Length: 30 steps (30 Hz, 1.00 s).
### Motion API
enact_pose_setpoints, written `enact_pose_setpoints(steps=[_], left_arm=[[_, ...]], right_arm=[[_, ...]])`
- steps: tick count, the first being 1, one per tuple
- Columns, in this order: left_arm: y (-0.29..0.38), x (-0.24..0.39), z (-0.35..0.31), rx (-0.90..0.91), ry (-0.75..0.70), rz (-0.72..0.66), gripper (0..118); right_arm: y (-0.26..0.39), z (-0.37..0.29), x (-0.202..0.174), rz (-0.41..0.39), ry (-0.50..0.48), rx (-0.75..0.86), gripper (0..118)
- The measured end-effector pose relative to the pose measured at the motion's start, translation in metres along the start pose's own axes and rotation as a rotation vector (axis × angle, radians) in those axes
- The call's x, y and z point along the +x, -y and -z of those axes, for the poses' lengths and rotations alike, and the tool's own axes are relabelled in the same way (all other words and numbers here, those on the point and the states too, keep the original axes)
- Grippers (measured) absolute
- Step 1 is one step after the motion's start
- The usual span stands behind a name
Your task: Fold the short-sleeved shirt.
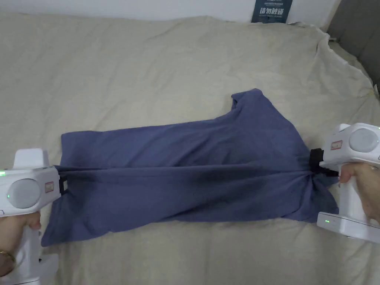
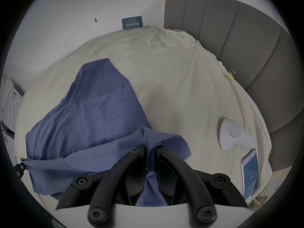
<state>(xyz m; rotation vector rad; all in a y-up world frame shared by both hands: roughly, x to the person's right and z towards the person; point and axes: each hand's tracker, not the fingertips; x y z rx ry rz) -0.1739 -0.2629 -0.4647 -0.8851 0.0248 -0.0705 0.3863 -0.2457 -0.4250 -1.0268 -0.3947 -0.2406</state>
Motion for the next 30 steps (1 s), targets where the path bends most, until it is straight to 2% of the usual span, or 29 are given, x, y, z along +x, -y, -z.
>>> enact_pose_setpoints(steps=[2, 3, 4, 7, 8, 9, 14, 17, 19, 23, 25, 27, 28, 29, 30], left_arm=[[0.003, 0.003, 0.003, -0.002, -0.012, -0.011, 0], [0.004, 0.003, 0.001, 0.003, -0.022, -0.020, 4], [0.004, 0.002, -0.001, 0.016, -0.037, -0.035, 13], [-0.002, -0.008, -0.012, 0.044, -0.107, -0.086, 91], [-0.005, -0.013, -0.022, 0.078, -0.118, -0.105, 115], [-0.006, -0.017, -0.033, 0.119, -0.124, -0.116, 118], [-0.002, -0.025, -0.112, 0.351, -0.130, -0.088, 118], [0.020, -0.021, -0.156, 0.441, -0.131, -0.050, 118], [0.042, -0.020, -0.178, 0.481, -0.077, -0.074, 118], [0.083, -0.016, -0.209, 0.502, -0.036, -0.078, 118], [0.101, -0.013, -0.222, 0.522, -0.023, -0.047, 114], [0.118, -0.010, -0.229, 0.532, -0.014, -0.013, 100], [0.126, -0.008, -0.233, 0.535, -0.007, 0.009, 88], [0.133, -0.007, -0.236, 0.538, -0.001, 0.015, 73], [0.140, -0.006, -0.239, 0.541, 0.008, 0.015, 64]], right_arm=[[0.001, 0.003, -0.003, -0.013, -0.007, 0.004, 12], [0.002, 0.002, -0.004, -0.026, 0.010, 0.013, 16], [0.003, 0.000, -0.005, -0.033, 0.023, 0.023, 33], [0.005, -0.017, 0.003, -0.042, 0.013, 0.035, 101], [0.006, -0.029, 0.006, -0.029, 0.008, 0.069, 106], [0.007, -0.042, 0.008, -0.033, -0.010, 0.137, 106], [0.026, -0.125, 0.015, -0.085, -0.076, 0.373, 106], [0.062, -0.173, 0.017, -0.115, -0.118, 0.535, 107], [0.092, -0.195, 0.019, -0.122, -0.122, 0.624, 108], [0.150, -0.229, 0.017, -0.098, -0.151, 0.686, 108], [0.176, -0.241, 0.016, -0.095, -0.145, 0.724, 106], [0.196, -0.247, 0.018, -0.097, -0.154, 0.748, 102], [0.206, -0.250, 0.017, -0.096, -0.159, 0.753, 95], [0.214, -0.252, 0.017, -0.088, -0.179, 0.760, 86], [0.222, -0.259, 0.011, -0.090, -0.197, 0.757, 71]])
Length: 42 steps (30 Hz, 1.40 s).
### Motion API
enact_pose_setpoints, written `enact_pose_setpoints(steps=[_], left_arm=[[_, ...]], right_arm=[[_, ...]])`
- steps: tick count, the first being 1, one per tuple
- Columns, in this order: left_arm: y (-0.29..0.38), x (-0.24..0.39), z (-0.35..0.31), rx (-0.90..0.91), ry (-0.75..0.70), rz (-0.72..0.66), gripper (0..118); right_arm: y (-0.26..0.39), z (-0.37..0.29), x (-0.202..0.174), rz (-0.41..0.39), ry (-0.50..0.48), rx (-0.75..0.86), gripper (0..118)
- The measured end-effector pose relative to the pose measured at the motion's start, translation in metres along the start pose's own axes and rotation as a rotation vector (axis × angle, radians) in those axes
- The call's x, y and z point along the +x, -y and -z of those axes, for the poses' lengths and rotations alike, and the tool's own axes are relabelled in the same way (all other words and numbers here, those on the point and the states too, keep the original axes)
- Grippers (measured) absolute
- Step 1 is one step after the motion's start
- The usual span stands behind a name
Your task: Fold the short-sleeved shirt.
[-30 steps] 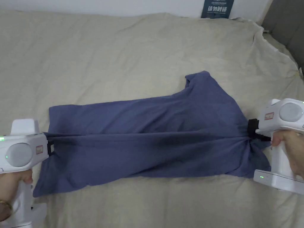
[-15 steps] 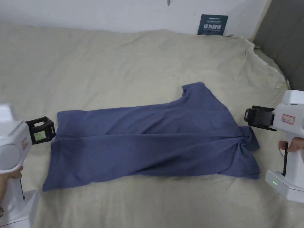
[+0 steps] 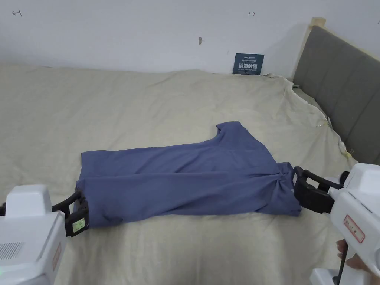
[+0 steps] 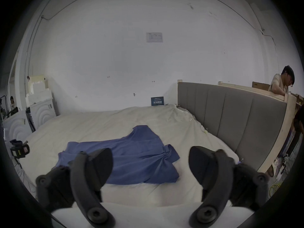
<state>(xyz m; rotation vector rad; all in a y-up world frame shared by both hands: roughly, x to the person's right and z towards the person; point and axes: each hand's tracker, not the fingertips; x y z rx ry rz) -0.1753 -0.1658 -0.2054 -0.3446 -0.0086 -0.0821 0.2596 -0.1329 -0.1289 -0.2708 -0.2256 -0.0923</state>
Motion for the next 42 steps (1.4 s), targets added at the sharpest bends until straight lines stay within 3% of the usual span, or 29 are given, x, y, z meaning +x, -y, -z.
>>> enact_pose_setpoints(steps=[2, 3, 4, 5, 6, 8, 27, 30, 31, 32, 34, 35, 42], left_arm=[[0.007, -0.003, -0.004, -0.004, 0.032, -0.025, 58], [0.008, -0.003, -0.006, -0.004, 0.039, -0.037, 41], [0.010, -0.003, -0.009, 0.004, 0.039, -0.049, 19], [0.012, -0.004, -0.010, 0.014, 0.039, -0.056, 8], [0.012, -0.005, -0.011, 0.018, 0.041, -0.063, 1], [0.011, -0.007, -0.013, 0.015, 0.063, -0.079, 0], [-0.002, -0.001, 0.002, 0.022, 0.100, -0.057, 0], [-0.010, -0.003, 0.014, 0.013, 0.071, -0.067, 45], [-0.013, -0.005, 0.021, -0.008, 0.059, -0.070, 55], [-0.016, -0.008, 0.029, -0.034, 0.061, -0.086, 55], [-0.023, -0.011, 0.046, -0.117, 0.080, -0.125, 110], [-0.025, -0.014, 0.055, -0.149, 0.083, -0.136, 118], [-0.014, -0.027, 0.131, -0.428, 0.057, -0.151, 118]], right_arm=[[0.006, -0.010, -0.004, -0.009, -0.023, -0.014, 64], [0.008, -0.016, -0.010, -0.013, -0.017, -0.014, 41], [0.009, -0.021, -0.014, -0.020, -0.006, -0.010, 11], [0.010, -0.024, -0.015, -0.014, 0.009, -0.006, 1], [0.011, -0.027, -0.014, 0.008, 0.004, -0.006, 1], [0.014, -0.027, -0.008, 0.048, -0.004, -0.014, 0], [0.010, -0.024, -0.014, 0.010, -0.022, -0.013, 0], [0.010, -0.018, -0.014, -0.001, -0.023, -0.014, 0], [0.009, -0.017, -0.015, -0.003, -0.022, -0.015, 0], [0.011, -0.013, -0.012, -0.001, -0.023, -0.019, 0], [0.011, -0.008, -0.011, 0.000, -0.027, -0.028, 0], [0.011, -0.005, -0.011, -0.004, -0.027, -0.031, 0], [0.012, 0.007, -0.025, -0.028, -0.038, -0.072, 0]])
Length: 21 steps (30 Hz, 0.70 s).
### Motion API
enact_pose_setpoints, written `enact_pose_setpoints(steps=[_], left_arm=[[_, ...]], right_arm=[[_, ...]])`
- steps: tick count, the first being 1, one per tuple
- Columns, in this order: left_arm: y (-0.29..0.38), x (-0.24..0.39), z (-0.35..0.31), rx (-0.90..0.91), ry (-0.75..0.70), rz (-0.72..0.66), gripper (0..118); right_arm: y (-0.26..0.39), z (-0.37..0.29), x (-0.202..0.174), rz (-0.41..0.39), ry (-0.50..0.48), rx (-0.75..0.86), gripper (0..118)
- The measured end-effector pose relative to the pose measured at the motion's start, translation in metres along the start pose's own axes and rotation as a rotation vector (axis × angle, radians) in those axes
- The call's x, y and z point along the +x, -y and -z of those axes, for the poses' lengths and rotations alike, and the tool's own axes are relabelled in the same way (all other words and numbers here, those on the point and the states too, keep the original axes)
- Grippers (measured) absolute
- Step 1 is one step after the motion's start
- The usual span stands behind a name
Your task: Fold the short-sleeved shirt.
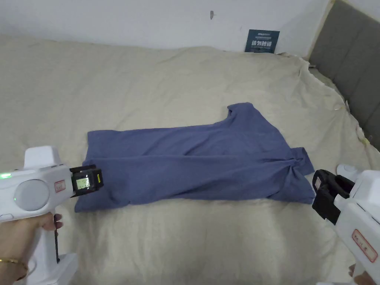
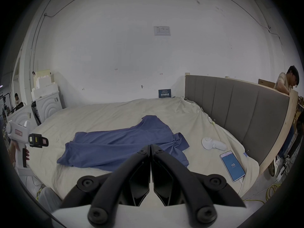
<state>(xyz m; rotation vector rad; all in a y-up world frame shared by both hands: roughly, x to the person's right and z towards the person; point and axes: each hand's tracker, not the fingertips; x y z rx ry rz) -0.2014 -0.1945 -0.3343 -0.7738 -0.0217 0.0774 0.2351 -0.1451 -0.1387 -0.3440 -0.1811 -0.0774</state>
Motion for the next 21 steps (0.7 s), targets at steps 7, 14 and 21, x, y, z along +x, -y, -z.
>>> enact_pose_setpoints(steps=[7, 14, 21], left_arm=[[0.004, -0.003, 0.079, -0.306, -0.068, -0.022, 99], [0.019, 0.009, 0.094, -0.366, -0.026, 0.014, 18], [0.017, 0.009, 0.068, -0.270, -0.001, 0.046, 3]], right_arm=[[0.004, 0.015, -0.003, 0.001, -0.002, -0.044, 0], [0.011, 0.024, 0.004, -0.011, 0.009, -0.073, 0], [0.011, 0.032, 0.013, -0.005, 0.010, -0.110, 0]])
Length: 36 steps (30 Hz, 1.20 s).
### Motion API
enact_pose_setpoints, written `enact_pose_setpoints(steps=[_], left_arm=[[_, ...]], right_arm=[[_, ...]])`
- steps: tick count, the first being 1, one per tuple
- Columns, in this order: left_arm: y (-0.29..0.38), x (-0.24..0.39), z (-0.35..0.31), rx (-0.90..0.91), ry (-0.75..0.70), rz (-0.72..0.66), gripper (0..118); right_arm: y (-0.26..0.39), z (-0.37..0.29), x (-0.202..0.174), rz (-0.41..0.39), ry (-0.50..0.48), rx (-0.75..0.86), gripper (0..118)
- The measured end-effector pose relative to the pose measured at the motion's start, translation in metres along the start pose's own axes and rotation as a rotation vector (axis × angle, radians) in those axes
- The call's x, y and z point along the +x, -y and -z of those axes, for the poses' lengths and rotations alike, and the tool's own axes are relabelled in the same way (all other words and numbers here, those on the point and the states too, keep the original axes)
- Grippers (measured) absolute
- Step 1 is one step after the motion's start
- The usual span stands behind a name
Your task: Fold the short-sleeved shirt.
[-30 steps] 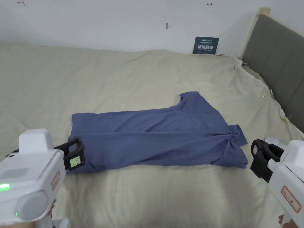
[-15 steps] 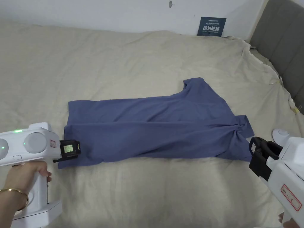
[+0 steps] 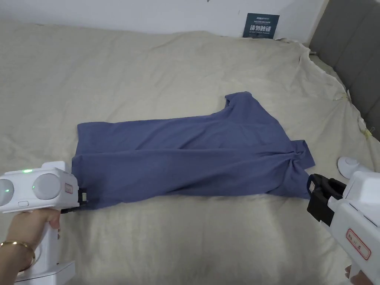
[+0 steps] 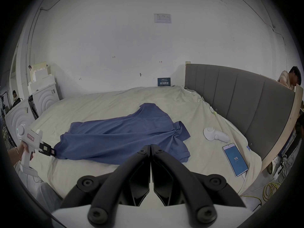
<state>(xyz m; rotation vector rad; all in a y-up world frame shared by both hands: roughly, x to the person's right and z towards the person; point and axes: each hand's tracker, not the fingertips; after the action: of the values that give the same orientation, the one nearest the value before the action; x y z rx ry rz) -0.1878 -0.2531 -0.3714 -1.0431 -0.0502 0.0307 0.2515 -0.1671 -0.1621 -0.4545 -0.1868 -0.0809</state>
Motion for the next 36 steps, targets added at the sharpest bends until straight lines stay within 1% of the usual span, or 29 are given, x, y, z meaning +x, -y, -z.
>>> enact_pose_setpoints(steps=[3, 4, 6, 7, 8, 9, 10, 11, 12, 13, 14, 18, 19, 20, 21, 22, 26, 27, 28, 29, 30, 32, 35, 36], left_arm=[[0.000, -0.008, -0.019, 0.070, 0.029, -0.031, 3], [-0.001, -0.010, -0.024, 0.077, 0.045, -0.057, 3], [-0.004, -0.016, -0.027, 0.086, 0.079, -0.104, 3], [-0.004, -0.018, -0.028, 0.086, 0.080, -0.116, 3], [-0.004, -0.019, -0.028, 0.085, 0.081, -0.121, 3], [-0.003, -0.020, -0.028, 0.087, 0.080, -0.126, 3], [-0.004, -0.020, -0.027, 0.085, 0.080, -0.129, 3], [-0.004, -0.020, -0.027, 0.085, 0.079, -0.130, 3], [-0.004, -0.020, -0.027, 0.084, 0.077, -0.128, 3], [-0.003, -0.020, -0.026, 0.083, 0.073, -0.126, 3], [-0.004, -0.019, -0.025, 0.081, 0.071, -0.126, 3], [-0.004, -0.018, -0.021, 0.075, 0.064, -0.138, 3], [-0.004, -0.018, -0.020, 0.072, 0.061, -0.136, 3], [-0.003, -0.018, -0.019, 0.070, 0.056, -0.135, 3], [-0.003, -0.018, -0.018, 0.069, 0.055, -0.135, 3], [-0.003, -0.016, -0.017, 0.066, 0.051, -0.133, 3], [-0.003, -0.015, -0.010, 0.051, 0.036, -0.130, 3], [-0.003, -0.015, -0.008, 0.047, 0.032, -0.131, 3], [-0.003, -0.016, -0.006, 0.043, 0.029, -0.132, 3], [-0.002, -0.016, -0.004, 0.039, 0.025, -0.133, 3], [-0.003, -0.015, -0.002, 0.035, 0.022, -0.138, 3], [-0.003, -0.016, 0.001, 0.023, 0.020, -0.149, 3], [-0.007, -0.020, -0.001, 0.023, 0.024, -0.173, 3], [-0.010, -0.023, -0.004, 0.023, 0.033, -0.180, 3]], right_arm=[[-0.015, 0.014, 0.014, 0.003, 0.000, -0.042, 0], [-0.023, 0.022, 0.020, 0.005, 0.002, -0.074, 0], [-0.039, 0.044, 0.027, -0.027, 0.028, -0.190, 0], [-0.044, 0.056, 0.034, -0.029, 0.034, -0.204, 6], [-0.050, 0.070, 0.041, -0.034, 0.029, -0.237, 24], [-0.056, 0.083, 0.045, -0.027, 0.014, -0.286, 55], [-0.060, 0.099, 0.052, -0.016, 0.014, -0.343, 99], [-0.061, 0.114, 0.058, 0.009, 0.022, -0.388, 115], [-0.062, 0.127, 0.064, 0.028, 0.019, -0.417, 118], [-0.064, 0.141, 0.066, 0.027, -0.017, -0.460, 117], [-0.062, 0.157, 0.072, 0.026, -0.012, -0.522, 117], [-0.044, 0.202, 0.087, 0.093, 0.096, -0.633, 117], [-0.037, 0.211, 0.090, 0.106, 0.126, -0.645, 114], [-0.031, 0.218, 0.093, 0.113, 0.157, -0.669, 108], [-0.026, 0.222, 0.092, 0.118, 0.167, -0.693, 97], [-0.022, 0.227, 0.093, 0.124, 0.174, -0.697, 78], [-0.008, 0.239, 0.093, 0.145, 0.179, -0.693, 35], [-0.005, 0.240, 0.091, 0.143, 0.166, -0.705, 21], [-0.001, 0.241, 0.089, 0.131, 0.132, -0.713, 17], [0.001, 0.240, 0.088, 0.111, 0.117, -0.712, 17], [0.002, 0.240, 0.085, 0.098, 0.122, -0.710, 9], [-0.003, 0.238, 0.085, 0.086, 0.119, -0.709, 5], [-0.016, 0.228, 0.096, 0.154, 0.087, -0.733, 4], [-0.022, 0.222, 0.099, 0.151, 0.085, -0.722, 4]])
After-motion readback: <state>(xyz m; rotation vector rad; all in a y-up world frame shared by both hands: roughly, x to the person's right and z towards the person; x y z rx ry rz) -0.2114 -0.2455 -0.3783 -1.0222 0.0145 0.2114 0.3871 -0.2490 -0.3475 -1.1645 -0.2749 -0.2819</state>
